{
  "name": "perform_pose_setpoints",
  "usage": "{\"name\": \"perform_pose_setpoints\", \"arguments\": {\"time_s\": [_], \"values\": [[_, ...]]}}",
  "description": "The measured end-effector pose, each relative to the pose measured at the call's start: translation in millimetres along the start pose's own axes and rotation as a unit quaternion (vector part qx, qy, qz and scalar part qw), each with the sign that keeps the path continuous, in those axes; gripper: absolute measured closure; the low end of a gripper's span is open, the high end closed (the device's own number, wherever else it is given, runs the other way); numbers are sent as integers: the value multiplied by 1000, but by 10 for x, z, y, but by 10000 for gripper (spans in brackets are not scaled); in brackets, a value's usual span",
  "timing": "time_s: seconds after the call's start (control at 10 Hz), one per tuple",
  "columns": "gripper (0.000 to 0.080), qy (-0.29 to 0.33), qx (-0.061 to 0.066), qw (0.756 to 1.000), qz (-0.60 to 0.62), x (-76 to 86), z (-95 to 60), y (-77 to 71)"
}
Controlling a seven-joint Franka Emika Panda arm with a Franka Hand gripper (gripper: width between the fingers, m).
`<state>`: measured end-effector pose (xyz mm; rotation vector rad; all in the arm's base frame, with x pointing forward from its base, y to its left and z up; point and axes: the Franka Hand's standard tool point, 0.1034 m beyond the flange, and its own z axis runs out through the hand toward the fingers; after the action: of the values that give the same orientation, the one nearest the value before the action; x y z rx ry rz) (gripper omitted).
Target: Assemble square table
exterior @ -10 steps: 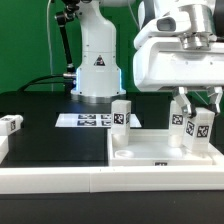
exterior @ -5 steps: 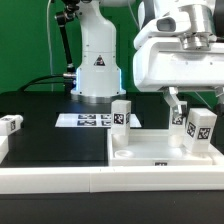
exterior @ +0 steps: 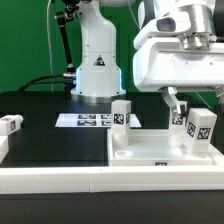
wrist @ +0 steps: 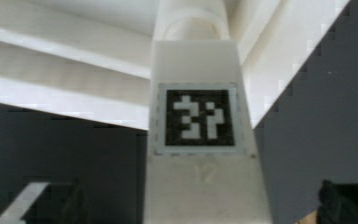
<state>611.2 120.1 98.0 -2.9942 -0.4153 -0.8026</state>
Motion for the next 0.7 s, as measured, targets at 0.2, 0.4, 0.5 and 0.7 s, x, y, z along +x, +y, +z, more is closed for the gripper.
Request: {"name": "perform_pose_setpoints", "arguments": {"time_s": [0.2, 0.4, 0.5, 0.7], "values": [[150, -18, 7, 1000, 2, 38, -77, -4], [150, -16, 6, 1000, 1, 31, -66, -3], [150, -53, 18, 998, 4, -30, -38, -49], [150, -113, 34, 993, 6, -3, -2, -44]]}}
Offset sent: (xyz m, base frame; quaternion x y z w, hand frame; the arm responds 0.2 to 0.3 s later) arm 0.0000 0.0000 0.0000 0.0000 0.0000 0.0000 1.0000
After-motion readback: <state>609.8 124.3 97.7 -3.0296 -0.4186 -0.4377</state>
